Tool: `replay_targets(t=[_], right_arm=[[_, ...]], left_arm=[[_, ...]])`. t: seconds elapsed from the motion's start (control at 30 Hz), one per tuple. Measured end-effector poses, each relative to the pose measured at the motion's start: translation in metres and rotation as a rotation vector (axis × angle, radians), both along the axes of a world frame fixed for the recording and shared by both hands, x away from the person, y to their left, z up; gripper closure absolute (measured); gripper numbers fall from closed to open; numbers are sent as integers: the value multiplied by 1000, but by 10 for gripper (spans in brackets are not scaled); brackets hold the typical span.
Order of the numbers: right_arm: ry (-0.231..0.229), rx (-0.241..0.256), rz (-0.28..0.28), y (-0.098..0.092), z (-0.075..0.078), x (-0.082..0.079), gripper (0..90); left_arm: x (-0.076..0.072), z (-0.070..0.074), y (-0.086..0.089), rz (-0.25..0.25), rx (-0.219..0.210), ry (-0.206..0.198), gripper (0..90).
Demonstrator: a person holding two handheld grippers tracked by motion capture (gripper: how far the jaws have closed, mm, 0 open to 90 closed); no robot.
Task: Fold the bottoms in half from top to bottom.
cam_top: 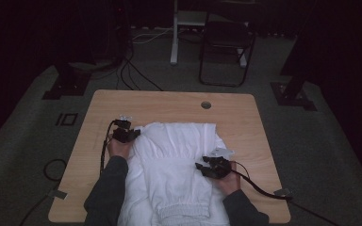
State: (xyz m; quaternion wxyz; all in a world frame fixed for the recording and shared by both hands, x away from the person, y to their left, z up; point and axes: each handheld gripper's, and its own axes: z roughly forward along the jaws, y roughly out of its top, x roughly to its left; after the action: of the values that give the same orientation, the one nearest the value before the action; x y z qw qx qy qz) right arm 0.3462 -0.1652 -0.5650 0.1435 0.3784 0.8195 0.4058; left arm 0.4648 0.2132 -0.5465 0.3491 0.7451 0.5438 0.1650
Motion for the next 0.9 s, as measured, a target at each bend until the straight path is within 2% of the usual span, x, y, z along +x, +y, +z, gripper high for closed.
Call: replay_targets(t=[0.07, 0.17, 0.27, 0.33, 0.37, 0.4, 0.43, 0.53, 0.57, 0.6, 0.63, 0.73, 0.77, 0.8, 0.87, 0.9], right_arm=[[20, 8, 8, -4, 9, 5, 536], [-35, 10, -36, -15, 29, 17, 523], [-61, 10, -97, -27, 47, 42, 429], [-72, 7, -142, -33, 52, 64, 378], [-72, 7, -142, -33, 52, 64, 378], [-40, 19, -193, -39, 51, 95, 305], [-30, 30, -206, -40, 49, 105, 289], [20, 68, -219, -42, 40, 129, 251], [20, 68, -219, -42, 40, 129, 251], [44, 81, -222, -42, 33, 141, 254], [67, 91, -215, -42, 29, 145, 254], [133, 137, -190, -42, 18, 154, 333], [143, 133, -193, -42, 16, 155, 379], [143, 133, -193, -42, 16, 155, 379], [176, 164, -155, -42, 11, 156, 552], [188, 156, -154, -42, 10, 156, 596]], left_arm=[[0, 0, 0, 2, -2, 0, 801], [-1, 0, -1, 1, 6, -4, 801], [0, 0, -1, 4, 3, -3, 801], [0, 0, -1, 4, 1, -2, 801], [0, 0, -1, 4, 1, -2, 801], [0, 0, 0, 3, -2, -3, 800], [0, 0, 0, 3, -2, -3, 800], [0, -1, 0, 0, -4, -5, 799], [0, -1, 0, 0, -4, -5, 799], [0, -1, 0, 2, -4, -5, 799], [0, -1, 0, 3, -3, -5, 799], [0, -1, 0, 4, -5, -6, 799], [0, -1, 0, 4, -5, -6, 799], [0, -1, 0, 4, -5, -6, 799], [0, -1, 0, 4, -4, -6, 799], [0, -1, 0, 4, -5, -5, 799]])
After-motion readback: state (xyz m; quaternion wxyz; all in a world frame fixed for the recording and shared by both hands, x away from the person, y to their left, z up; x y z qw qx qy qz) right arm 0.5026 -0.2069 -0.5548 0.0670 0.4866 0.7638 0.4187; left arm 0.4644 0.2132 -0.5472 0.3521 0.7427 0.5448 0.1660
